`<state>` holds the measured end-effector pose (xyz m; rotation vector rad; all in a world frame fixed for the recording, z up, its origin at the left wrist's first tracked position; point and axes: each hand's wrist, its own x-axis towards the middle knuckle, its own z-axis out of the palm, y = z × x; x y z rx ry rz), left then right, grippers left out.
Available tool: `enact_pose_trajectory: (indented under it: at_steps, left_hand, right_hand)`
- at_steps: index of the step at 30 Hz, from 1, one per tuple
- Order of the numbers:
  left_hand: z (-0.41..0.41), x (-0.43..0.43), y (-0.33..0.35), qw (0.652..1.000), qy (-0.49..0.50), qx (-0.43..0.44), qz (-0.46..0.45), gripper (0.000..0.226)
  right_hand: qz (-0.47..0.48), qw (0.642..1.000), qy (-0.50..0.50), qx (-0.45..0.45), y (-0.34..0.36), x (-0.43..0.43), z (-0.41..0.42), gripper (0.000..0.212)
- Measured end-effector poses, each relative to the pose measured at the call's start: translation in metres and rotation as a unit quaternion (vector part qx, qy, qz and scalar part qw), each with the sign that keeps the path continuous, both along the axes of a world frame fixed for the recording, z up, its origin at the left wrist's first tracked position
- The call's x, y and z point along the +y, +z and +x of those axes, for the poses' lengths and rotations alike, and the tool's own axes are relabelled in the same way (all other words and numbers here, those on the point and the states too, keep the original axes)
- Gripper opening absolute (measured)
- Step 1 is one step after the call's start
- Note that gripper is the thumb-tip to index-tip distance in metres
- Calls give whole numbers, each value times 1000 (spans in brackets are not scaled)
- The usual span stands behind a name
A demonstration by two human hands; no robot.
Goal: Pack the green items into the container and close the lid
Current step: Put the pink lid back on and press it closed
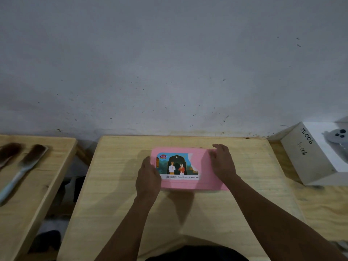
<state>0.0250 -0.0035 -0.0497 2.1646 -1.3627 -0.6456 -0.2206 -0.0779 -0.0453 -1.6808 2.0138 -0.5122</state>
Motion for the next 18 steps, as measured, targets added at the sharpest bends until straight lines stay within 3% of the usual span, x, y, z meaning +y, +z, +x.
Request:
enact_pose_trajectory:
  at_steps: [3,6,13,18]
  left_hand:
    - [-1,-7,-3,990,-71,-119,-1,53]
    - [-5,-15,-2,977,-141,-159,-15,57]
    - [-12,-29,-9,948,-226,-224,1,60]
    - [-12,-29,-11,949,-229,-217,-15,62]
  right_hand:
    - [-64,987,80,120,1,13,13,42]
    - [-60,970,153,178,-8,27,25,48]
    - [-45,968,156,193,-11,26,26,57]
    - [-44,969,151,190,-16,26,27,56]
